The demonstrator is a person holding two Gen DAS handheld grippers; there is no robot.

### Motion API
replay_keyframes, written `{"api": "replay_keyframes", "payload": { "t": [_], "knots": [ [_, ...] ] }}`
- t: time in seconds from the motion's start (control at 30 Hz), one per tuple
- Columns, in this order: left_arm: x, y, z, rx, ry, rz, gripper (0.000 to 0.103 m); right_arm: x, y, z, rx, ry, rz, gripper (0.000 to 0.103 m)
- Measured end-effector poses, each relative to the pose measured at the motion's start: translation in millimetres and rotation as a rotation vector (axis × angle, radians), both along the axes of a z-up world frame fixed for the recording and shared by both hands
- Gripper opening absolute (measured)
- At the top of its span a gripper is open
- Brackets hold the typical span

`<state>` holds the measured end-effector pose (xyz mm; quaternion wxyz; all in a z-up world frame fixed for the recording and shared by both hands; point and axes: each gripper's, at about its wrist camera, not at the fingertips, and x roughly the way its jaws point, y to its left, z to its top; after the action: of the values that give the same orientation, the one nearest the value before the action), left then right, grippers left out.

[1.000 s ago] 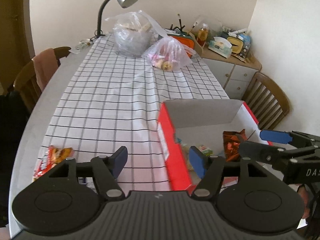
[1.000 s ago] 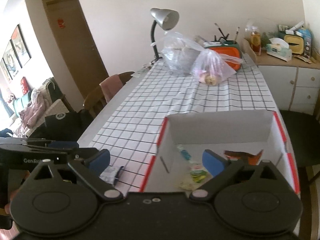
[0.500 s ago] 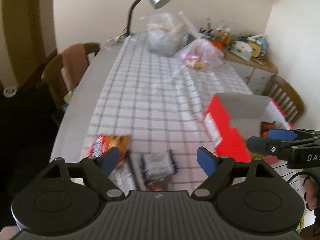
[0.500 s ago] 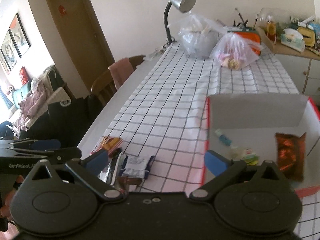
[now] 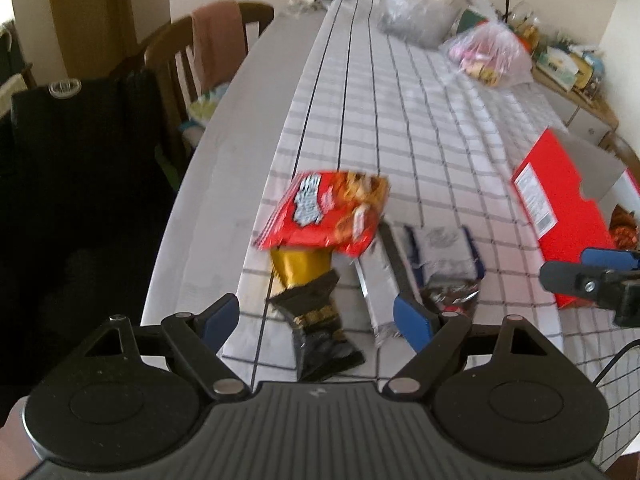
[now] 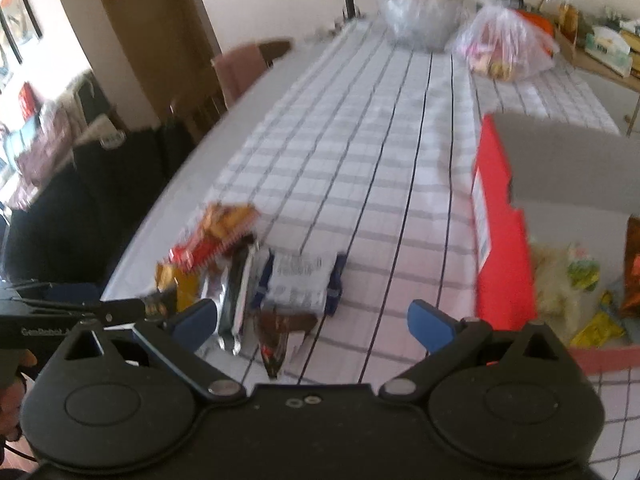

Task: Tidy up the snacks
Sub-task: 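Grasp the black sesame packet with left gripper while right grasps dark chocolate wrapper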

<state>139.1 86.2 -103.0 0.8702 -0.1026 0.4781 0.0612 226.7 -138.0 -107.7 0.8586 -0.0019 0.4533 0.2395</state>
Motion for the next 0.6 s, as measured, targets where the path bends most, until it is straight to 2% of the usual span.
{"api": "replay_keyframes", "payload": {
  "t": [0.23,0.37,0.43,0.5,0.6],
  "knots": [
    [10,4,-30,-0.036,0.074,-0.007,0.085,2,23,-33,-0.042,0.092,0.010,0.096],
    [16,6,-39,-0.047,0.095,0.003,0.084,8,30,-47,-0.050,0.135,-0.010,0.090],
    [18,8,-42,-0.053,0.099,0.009,0.084,11,33,-50,-0.051,0.136,-0.016,0.089],
    [20,8,-44,-0.053,0.100,0.013,0.084,13,37,-53,-0.059,0.138,-0.011,0.082],
    [22,10,-48,-0.065,0.111,0.011,0.084,17,41,-58,-0.065,0.152,-0.004,0.079]
  ]
}}
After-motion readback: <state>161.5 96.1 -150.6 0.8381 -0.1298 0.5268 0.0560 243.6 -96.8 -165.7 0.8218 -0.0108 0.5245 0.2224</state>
